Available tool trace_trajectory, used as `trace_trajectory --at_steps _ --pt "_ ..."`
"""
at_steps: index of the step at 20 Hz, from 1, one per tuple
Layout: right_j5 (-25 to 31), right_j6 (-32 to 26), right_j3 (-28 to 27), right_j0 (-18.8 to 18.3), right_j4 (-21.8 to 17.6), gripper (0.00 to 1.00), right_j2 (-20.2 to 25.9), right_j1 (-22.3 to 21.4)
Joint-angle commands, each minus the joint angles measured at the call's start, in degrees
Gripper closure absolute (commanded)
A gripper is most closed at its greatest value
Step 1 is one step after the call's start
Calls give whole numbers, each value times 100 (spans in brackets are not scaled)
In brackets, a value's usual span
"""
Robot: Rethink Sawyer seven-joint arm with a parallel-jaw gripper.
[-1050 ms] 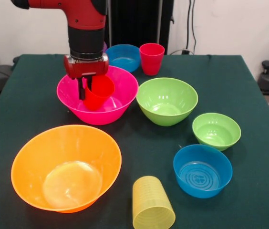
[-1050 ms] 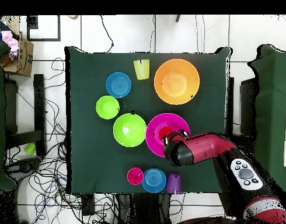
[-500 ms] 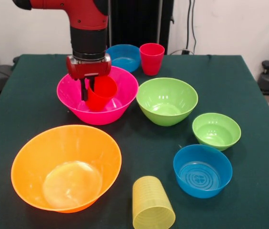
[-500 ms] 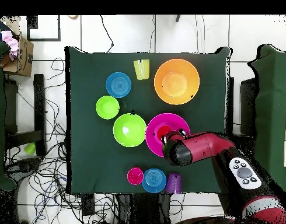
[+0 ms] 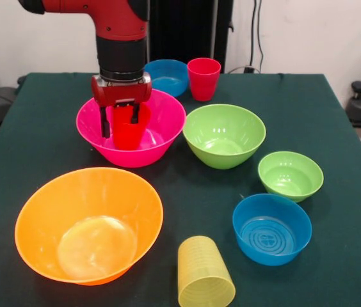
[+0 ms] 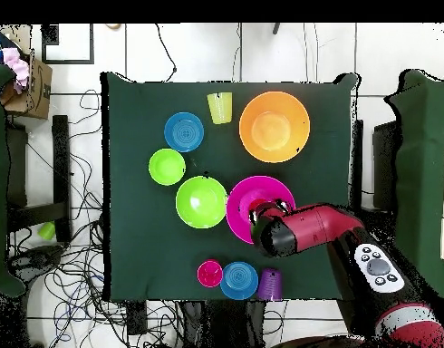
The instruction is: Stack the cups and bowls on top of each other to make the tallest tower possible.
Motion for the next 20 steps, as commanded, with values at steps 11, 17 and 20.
trace_trajectory --at_steps 11,17,20 --pt "-102 -128 116 -44 63 0 605 19" --pt "1262 -889 948 -548 1049 0 1151 -1077" --pt "1993 -1254 1117 -633 1540 0 1314 -1640"
